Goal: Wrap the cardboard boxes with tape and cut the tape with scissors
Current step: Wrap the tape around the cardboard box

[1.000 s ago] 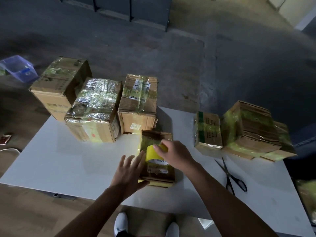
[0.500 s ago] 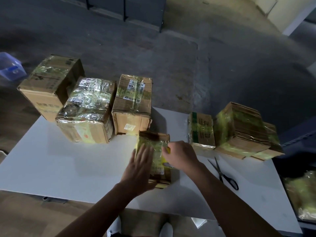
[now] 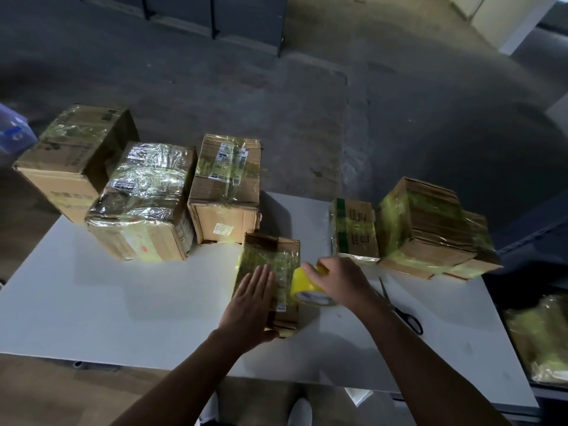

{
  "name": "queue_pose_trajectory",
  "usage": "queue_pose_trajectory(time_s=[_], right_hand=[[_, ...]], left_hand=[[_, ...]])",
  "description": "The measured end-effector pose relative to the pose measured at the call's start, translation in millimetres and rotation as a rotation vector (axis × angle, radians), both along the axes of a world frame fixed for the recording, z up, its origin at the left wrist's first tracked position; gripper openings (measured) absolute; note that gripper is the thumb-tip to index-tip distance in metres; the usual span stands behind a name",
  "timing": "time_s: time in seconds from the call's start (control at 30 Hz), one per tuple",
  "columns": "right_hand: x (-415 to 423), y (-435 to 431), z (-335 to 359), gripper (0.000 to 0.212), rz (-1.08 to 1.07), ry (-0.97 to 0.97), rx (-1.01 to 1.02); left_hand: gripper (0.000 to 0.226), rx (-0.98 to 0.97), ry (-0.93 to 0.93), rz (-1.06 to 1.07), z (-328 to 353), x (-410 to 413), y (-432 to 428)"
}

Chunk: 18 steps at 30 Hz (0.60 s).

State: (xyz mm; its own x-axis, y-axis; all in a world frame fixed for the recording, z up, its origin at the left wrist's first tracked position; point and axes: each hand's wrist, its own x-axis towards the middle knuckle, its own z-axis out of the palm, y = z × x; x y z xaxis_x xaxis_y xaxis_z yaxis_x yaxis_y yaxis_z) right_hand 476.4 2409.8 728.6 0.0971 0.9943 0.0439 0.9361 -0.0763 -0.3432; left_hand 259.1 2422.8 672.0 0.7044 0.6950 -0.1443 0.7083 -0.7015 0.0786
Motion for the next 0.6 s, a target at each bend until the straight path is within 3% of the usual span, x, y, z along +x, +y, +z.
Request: queue_pose_trajectory(time_s=[0.23,0.6], right_hand=[[12.5,-6.0,-23.8,0.059,-0.092,-0.031,-0.089],[16.1,-5.9,-35.4,0.058,-0.018,-0.055,-0.097]], left_hand=[[0.117,-0.037,0.025,0.003,-7.1,5.7,1.7],[0.108,-0.068,0.058,-0.068,-3.8,29.4,-18.0]])
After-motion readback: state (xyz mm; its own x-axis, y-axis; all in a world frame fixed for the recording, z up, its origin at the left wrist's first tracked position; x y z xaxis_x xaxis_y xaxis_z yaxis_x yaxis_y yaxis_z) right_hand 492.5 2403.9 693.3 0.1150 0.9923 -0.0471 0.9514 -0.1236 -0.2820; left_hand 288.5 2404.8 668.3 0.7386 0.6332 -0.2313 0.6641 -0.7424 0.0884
